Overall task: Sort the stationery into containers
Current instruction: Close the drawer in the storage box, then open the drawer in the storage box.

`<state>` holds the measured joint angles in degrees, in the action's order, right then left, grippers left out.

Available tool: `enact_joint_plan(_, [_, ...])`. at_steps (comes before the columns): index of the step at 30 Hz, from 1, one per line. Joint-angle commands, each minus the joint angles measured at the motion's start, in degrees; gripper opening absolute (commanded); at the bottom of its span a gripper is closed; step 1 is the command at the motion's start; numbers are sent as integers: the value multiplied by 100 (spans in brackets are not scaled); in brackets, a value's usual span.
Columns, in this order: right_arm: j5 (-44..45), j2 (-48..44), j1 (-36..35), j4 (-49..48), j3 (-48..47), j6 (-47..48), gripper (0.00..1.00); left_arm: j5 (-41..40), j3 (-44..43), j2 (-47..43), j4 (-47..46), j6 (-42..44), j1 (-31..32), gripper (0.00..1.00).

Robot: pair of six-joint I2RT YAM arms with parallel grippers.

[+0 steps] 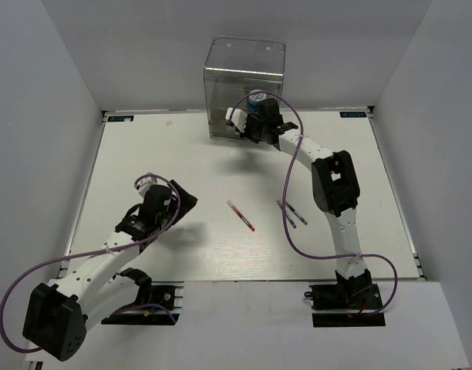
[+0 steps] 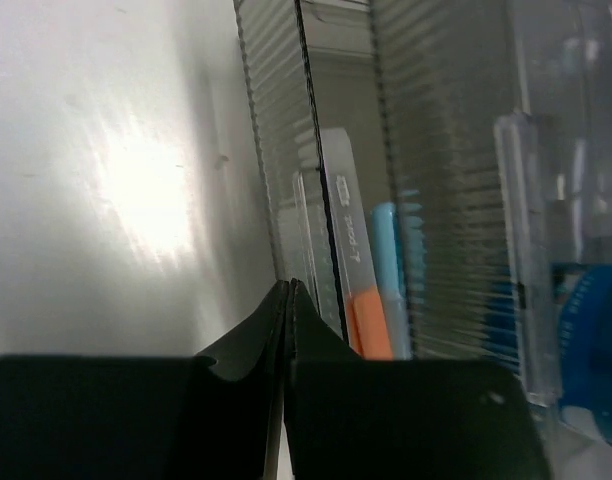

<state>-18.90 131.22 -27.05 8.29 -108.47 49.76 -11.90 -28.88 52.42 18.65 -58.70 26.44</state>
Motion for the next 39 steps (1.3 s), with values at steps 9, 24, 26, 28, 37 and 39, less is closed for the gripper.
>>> enact_joint_plan(9, [1229, 352, 50, -996, -289, -212, 0, 381, -345, 514, -828, 60, -7, 100])
enact_joint_plan(24, [-975, -1167, 209, -747, 1624, -588, 41, 785, -1469, 2938, -3287, 60, -7, 76])
enact_joint_plan(26, [-949, -1835, 226, -1406, 2552, -1061, 70, 917, -2012, 3708, -3421, 8, -7, 59])
enact_joint_plan(28, [-792, -2327, 261, -1603, 2873, -1520, 69, 1110, -2418, 4247, -3544, -63, -59, 40])
enact_joint_plan(37, [-1169, -3866, 665, -1234, 4834, -2496, 5, 1542, -3386, 6639, -6196, -1846, -235, 29])
enact_joint_plan(39, [-1160, -4165, 762, -1147, 5070, -2698, 21, 1489, -3973, 7131, -6198, -2048, -235, 38])
